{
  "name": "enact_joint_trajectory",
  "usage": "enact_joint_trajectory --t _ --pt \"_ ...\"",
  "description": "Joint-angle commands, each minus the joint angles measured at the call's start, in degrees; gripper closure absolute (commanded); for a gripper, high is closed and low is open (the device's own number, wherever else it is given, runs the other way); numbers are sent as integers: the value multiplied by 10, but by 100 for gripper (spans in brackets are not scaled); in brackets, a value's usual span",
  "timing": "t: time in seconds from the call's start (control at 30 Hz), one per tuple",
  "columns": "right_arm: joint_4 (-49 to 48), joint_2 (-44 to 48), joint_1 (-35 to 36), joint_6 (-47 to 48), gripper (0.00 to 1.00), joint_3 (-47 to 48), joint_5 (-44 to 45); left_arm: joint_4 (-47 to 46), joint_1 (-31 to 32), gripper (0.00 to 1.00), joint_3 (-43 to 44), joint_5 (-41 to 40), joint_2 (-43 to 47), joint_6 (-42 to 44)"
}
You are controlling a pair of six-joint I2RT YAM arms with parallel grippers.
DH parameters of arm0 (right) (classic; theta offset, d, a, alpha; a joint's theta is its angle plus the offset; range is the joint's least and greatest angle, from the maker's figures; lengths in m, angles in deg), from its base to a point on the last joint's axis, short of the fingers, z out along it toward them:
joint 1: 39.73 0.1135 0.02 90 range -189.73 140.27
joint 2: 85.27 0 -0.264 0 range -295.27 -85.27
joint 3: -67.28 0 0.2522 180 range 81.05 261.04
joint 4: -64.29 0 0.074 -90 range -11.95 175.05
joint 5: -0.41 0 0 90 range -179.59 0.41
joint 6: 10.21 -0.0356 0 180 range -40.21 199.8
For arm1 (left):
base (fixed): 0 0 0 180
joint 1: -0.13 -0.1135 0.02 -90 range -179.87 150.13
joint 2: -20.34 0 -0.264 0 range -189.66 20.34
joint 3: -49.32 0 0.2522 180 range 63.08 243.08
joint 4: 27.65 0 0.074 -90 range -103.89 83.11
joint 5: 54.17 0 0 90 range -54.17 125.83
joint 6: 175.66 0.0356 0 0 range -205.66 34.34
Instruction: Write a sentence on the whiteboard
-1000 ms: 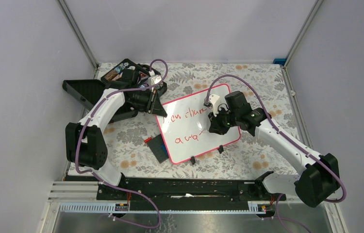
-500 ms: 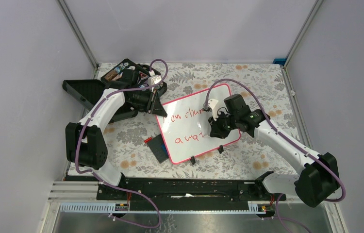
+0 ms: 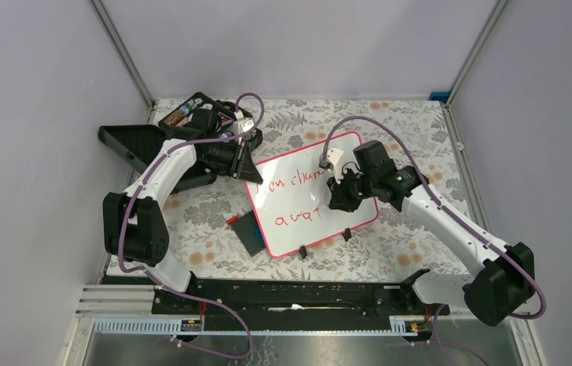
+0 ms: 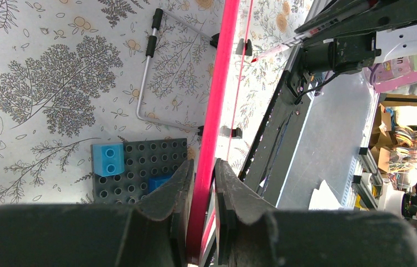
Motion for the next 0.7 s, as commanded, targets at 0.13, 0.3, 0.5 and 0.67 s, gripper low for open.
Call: enact_joint_trajectory --t 0.13,0.3,0.5,0.67 --pt "-30 -6 3 -19 100 43 -15 -2 20 100 -6 -82 -22 25" --pt "-45 -23 3 -20 100 39 0 -1 20 100 -7 -83 -21 25" --pt "-48 -37 3 -15 100 29 17 -1 20 100 -5 -83 -22 25" --pt "-40 -25 3 -11 100 21 15 -2 20 100 -5 -83 -25 25"
